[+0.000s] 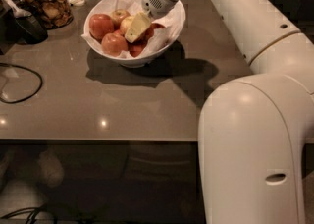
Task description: Pick apple from white bowl
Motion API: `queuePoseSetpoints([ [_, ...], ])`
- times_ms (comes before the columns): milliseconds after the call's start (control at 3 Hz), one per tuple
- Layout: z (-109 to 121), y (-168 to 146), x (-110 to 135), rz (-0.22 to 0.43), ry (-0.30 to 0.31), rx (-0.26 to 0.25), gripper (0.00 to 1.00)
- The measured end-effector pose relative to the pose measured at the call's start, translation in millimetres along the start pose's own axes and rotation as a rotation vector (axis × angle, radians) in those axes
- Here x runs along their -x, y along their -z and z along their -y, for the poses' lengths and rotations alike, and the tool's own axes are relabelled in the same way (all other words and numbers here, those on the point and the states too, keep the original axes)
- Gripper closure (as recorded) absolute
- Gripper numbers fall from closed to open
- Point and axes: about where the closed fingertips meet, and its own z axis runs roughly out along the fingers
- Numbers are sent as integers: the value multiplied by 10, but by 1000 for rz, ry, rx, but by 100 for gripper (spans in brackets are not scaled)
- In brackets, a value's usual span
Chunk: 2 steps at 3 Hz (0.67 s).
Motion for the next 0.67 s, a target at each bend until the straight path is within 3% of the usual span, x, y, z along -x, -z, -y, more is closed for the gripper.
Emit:
queuePoseSetpoints([
  [667, 0, 0, 1, 0, 0, 0, 100],
])
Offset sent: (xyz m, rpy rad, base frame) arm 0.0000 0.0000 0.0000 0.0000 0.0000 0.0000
